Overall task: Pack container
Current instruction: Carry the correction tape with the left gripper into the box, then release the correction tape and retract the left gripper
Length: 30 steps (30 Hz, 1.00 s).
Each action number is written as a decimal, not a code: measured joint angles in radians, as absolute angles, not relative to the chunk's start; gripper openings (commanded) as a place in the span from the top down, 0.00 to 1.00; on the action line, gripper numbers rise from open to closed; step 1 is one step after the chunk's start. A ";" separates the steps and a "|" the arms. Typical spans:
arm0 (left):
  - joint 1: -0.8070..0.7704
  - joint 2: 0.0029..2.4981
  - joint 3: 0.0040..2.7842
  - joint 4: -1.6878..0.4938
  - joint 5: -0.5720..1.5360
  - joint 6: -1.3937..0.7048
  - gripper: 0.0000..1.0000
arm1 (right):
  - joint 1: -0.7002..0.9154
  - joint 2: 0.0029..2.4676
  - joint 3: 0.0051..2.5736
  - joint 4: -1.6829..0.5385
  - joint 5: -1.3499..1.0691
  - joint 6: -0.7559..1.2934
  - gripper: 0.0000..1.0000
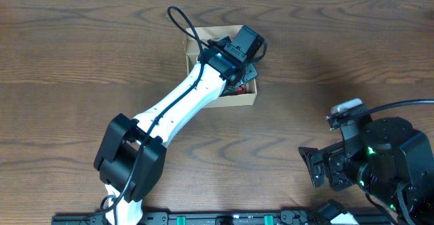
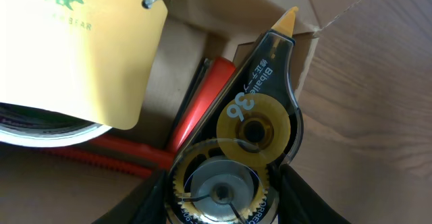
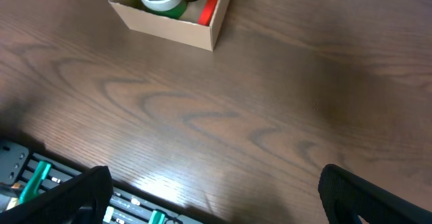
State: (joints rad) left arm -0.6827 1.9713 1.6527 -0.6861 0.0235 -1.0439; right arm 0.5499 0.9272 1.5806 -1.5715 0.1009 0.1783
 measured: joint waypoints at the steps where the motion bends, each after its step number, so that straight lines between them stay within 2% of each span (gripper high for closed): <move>1: -0.683 1.971 1.648 -0.680 0.023 -1.044 0.94 | 0.550 0.927 1.581 -1.571 0.101 0.178 0.01; 5: -0.683 1.971 1.643 -0.673 0.038 -1.044 0.86 | 0.550 0.928 1.581 -1.571 0.101 0.179 0.01; 8: -0.683 1.971 1.643 -0.662 0.054 -1.044 0.65 | 0.550 0.927 1.581 -1.571 0.101 0.179 0.01; 10: -0.683 1.971 1.643 -0.656 0.061 -1.044 0.57 | 0.550 0.928 1.581 -1.571 0.101 0.179 0.01; 11: -0.683 1.971 1.643 -0.653 0.064 -1.043 0.49 | 0.550 0.927 1.581 -1.571 0.101 0.179 0.01; 16: -0.683 1.971 1.643 -0.652 0.073 -1.041 0.29 | 0.550 0.927 1.581 -1.571 0.101 0.179 0.01; 23: -0.677 1.971 1.643 -0.647 0.076 -1.034 0.33 | 0.550 0.927 1.581 -1.571 0.101 0.178 0.01; 30: -0.632 1.963 1.643 -0.647 0.075 -0.909 0.33 | 0.550 0.928 1.581 -1.571 0.101 0.178 0.01</move>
